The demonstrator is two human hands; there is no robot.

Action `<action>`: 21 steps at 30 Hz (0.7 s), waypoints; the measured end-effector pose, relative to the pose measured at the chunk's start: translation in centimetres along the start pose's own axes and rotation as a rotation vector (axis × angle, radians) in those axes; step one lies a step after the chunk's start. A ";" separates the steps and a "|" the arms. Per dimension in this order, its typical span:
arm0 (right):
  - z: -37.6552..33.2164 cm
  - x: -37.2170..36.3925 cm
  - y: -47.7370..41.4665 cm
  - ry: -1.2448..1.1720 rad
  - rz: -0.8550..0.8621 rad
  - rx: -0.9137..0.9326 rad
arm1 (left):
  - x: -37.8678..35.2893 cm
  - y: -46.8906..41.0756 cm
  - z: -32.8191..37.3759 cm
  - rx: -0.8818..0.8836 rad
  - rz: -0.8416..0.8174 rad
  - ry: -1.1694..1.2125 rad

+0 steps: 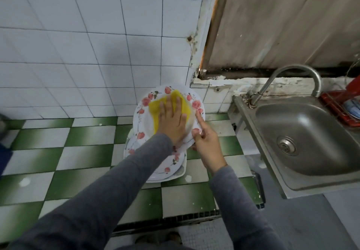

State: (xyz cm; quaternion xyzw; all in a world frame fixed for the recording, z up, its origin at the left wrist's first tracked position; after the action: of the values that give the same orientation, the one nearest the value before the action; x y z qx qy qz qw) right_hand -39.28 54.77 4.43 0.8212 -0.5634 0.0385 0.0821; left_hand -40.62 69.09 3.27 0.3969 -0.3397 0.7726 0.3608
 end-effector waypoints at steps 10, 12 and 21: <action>-2.0 -4.3 0.5 0.133 -0.123 0.095 | 3.4 3.5 0.0 -0.446 0.113 0.115; -2.3 -5.0 1.2 0.132 -0.160 0.100 | 4.3 3.6 -1.5 -0.337 0.085 0.142; -3.6 -7.3 2.7 0.251 -0.240 0.222 | 5.9 3.0 -5.2 -0.025 0.225 0.219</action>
State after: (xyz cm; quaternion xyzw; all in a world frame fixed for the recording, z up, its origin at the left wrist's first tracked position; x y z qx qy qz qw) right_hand -44.37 61.17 7.11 0.8752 -0.4391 0.1924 0.0647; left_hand -47.50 73.48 5.32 0.2651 -0.3503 0.8425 0.3117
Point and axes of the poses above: each hand's wrist, its own y-axis away from the middle knuckle, its own x-axis out of the back of the hand, z = x × y, the point moved 7 cm from there along -y, towards the middle knuckle, and after that the axes turned 10 degrees about z, right-handed, at the moved point
